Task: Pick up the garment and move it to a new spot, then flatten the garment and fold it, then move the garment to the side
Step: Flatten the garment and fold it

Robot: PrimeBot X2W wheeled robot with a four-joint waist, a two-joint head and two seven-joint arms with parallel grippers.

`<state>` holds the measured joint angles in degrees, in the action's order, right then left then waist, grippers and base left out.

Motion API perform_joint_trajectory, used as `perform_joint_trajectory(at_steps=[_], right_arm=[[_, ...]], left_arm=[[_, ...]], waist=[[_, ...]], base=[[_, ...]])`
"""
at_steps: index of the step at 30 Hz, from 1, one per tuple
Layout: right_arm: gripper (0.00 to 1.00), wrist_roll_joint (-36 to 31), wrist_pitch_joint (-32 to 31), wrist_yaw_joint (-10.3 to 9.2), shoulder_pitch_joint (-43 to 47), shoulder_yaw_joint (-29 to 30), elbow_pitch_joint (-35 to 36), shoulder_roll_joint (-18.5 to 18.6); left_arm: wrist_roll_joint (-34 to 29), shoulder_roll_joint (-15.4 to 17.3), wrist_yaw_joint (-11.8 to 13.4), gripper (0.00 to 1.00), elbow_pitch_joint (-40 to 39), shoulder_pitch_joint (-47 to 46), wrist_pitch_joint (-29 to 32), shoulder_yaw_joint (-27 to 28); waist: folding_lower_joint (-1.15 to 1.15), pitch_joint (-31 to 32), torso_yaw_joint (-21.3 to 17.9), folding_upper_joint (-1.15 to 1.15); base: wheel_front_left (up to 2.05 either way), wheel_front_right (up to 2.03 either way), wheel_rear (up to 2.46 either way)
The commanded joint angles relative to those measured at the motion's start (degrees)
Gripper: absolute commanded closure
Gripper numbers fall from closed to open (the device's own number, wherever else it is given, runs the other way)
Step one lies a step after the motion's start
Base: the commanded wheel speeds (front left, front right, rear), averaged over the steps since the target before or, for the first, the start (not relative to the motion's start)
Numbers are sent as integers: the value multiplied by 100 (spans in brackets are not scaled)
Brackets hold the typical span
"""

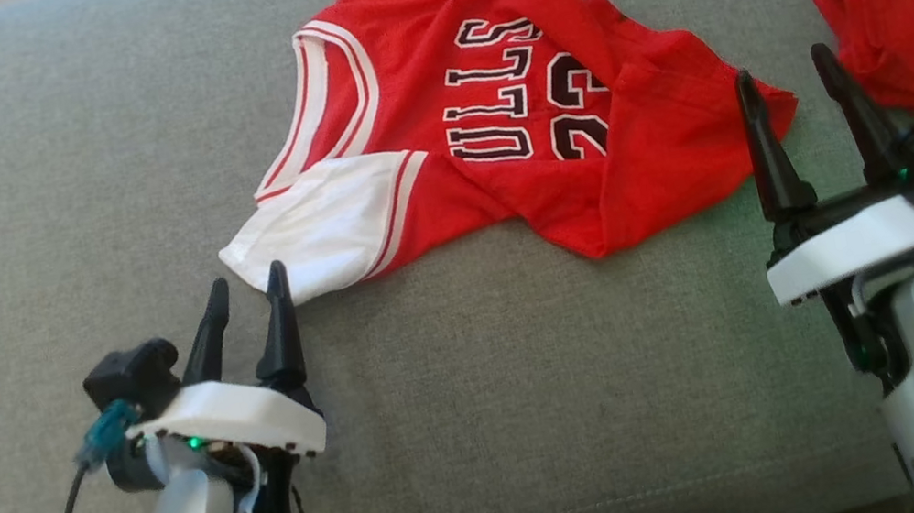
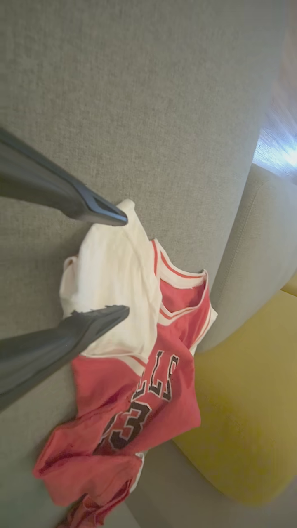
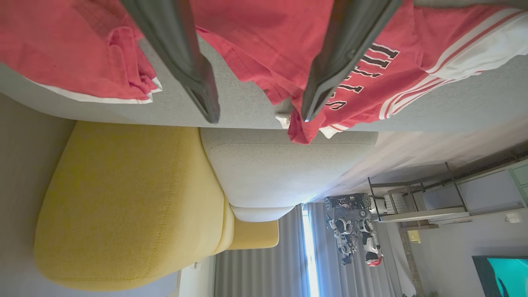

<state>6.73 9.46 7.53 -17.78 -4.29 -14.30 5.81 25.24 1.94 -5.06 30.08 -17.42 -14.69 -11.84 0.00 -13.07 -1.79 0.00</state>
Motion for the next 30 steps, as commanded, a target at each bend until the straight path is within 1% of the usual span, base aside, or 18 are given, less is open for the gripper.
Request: perform_joint_trajectory(at_steps=[1, 7, 8, 14, 24, 25, 26, 30], right_arm=[[0, -56, -51, -4, 21, -79, 259, -81], [0, -122, -130, -4, 65, -77, 441, -156], [0, -122, -130, -4, 65, -77, 441, -156], [0, -156, -131, -4, 83, -6, 500, -189], [0, -213, -133, -4, 70, 41, 528, -227], [0, -220, -134, -4, 67, 43, 526, -231], [0, -226, -136, -4, 64, 47, 523, -233], [0, -230, -154, -4, 53, 65, 497, -243]], left_arm=[[-74, 96, 24, 0, 33, -402, -30, 251], [-196, 149, 48, 0, 933, -960, -30, 468], [-196, 149, 48, 0, 933, -960, -30, 468], [-280, 192, -14, 0, 1625, -1307, -30, 508], [-351, 189, -124, 0, 2113, -1516, -30, 531], [-351, 185, -138, 55, 2158, -1535, -30, 512], [-353, 180, -150, 100, 2183, -1554, -30, 497], [-366, 165, -178, 100, 2054, -1567, -30, 521]], waist=[[0, -66, -37, 0], [0, -239, -146, 0], [0, -239, -146, 0], [0, -328, -235, 0], [0, -391, -244, 0], [0, -394, -237, 0], [0, -394, -230, 0], [0, -374, -170, 0]], base=[[0, 0, 0], [0, 0, 0], [0, 0, 0], [0, 0, 0], [0, 0, 0], [0, 0, 0], [0, 0, 0], [0, 0, 0]])
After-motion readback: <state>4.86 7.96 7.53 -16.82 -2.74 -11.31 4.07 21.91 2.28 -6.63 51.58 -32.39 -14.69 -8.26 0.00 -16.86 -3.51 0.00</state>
